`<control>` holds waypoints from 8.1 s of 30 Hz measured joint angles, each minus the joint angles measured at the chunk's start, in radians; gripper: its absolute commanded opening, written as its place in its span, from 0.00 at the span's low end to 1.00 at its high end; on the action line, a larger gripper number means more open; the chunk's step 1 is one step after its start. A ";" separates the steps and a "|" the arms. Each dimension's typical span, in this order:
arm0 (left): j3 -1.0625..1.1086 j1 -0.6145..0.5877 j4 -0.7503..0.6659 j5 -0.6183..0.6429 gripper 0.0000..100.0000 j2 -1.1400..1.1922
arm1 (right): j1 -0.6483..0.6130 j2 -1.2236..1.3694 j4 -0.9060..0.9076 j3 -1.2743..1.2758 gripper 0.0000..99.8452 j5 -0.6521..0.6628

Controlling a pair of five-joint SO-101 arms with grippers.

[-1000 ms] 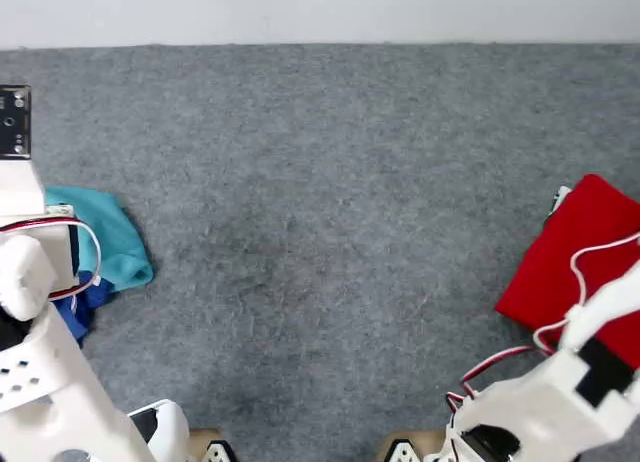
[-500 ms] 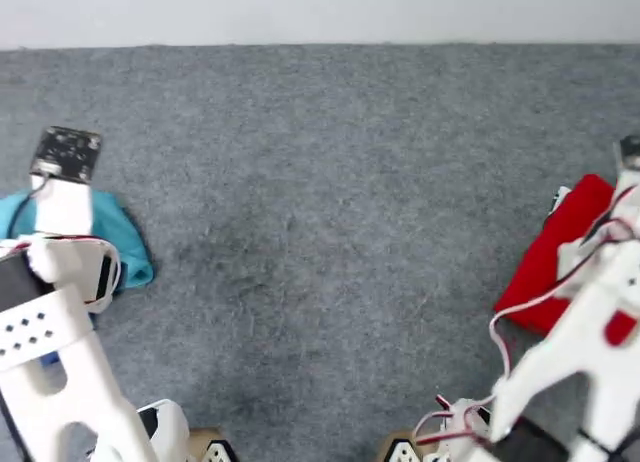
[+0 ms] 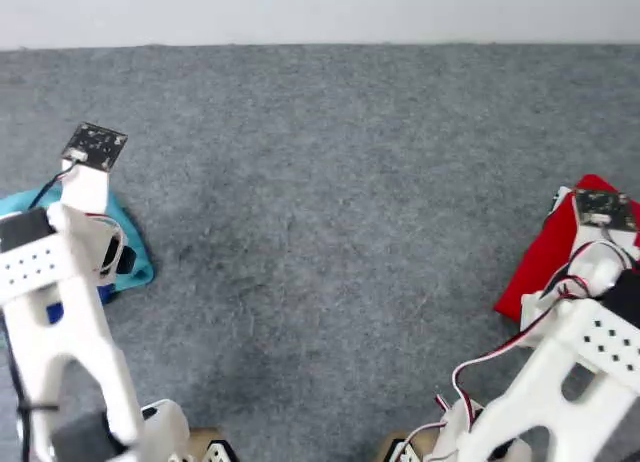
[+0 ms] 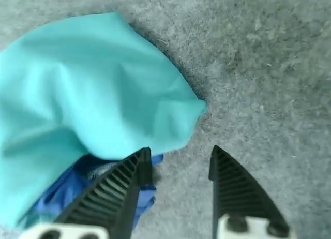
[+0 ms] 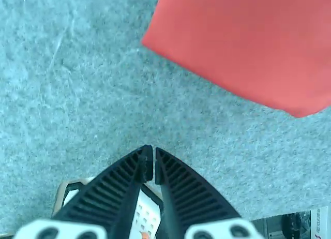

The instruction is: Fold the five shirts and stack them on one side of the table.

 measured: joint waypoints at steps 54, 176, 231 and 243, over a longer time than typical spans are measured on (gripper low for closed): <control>-0.344 0.048 -0.072 -0.055 0.01 0.660 | -0.002 -0.011 0.000 0.000 0.01 0.002; -0.721 1.347 0.219 0.078 0.22 0.644 | 0.256 -0.011 0.000 -0.049 0.01 0.153; -0.861 0.563 0.351 0.204 0.01 0.207 | -0.071 -0.011 0.000 -0.049 0.01 0.130; -0.331 0.207 0.353 0.187 0.01 -0.259 | -0.698 0.028 -0.184 -0.049 0.01 -0.061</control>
